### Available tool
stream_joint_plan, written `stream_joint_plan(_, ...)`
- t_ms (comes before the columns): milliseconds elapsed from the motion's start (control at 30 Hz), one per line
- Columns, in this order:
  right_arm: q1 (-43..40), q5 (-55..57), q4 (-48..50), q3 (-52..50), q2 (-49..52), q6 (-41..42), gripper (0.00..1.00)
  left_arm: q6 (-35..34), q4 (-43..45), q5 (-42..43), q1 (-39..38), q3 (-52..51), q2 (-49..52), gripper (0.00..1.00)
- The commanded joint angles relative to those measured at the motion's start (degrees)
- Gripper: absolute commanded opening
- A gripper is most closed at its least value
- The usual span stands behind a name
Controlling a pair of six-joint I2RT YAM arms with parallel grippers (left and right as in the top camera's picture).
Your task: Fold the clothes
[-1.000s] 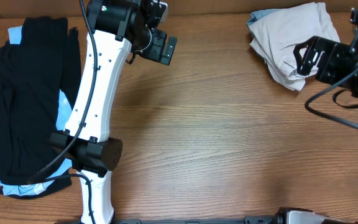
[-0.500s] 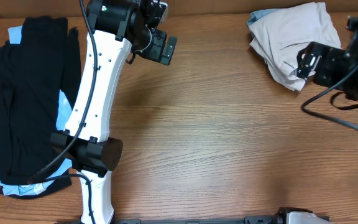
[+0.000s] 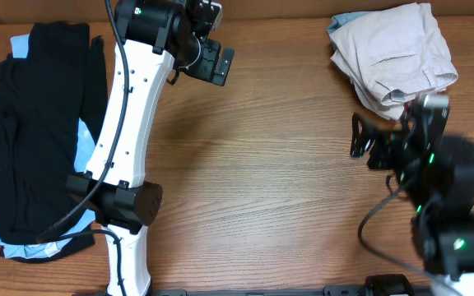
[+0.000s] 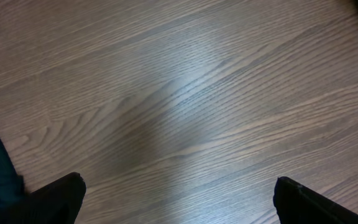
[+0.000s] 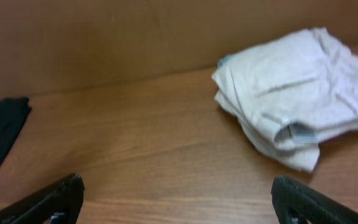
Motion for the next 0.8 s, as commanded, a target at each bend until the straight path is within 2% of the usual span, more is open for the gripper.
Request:
stream_joint_plan(0,0.31,0.94,6.62,-11.02,-8.15,1.79,1.00,1.11,-0.11,-0.17,0.13,0.42,0.11,1.00)
stream_joint_plan(100,0.55,1.01,12.92,-20.26,-15.56,1.75,1.00,1.11,-0.11,-0.17,0.13,0.42,0.11,1.00)
stream_joint_plan(267,2.01,2.49,15.30,-30.86,-26.51,2.03,1.00,1.11,-0.11,-0.17,0.13,0.42,0.11,1.00)
stream_joint_plan(767,4.57,4.35,24.44,-45.90,-36.13,3.54,1.00,1.11,-0.11,-0.17,0.13,0.42,0.11,1.00)
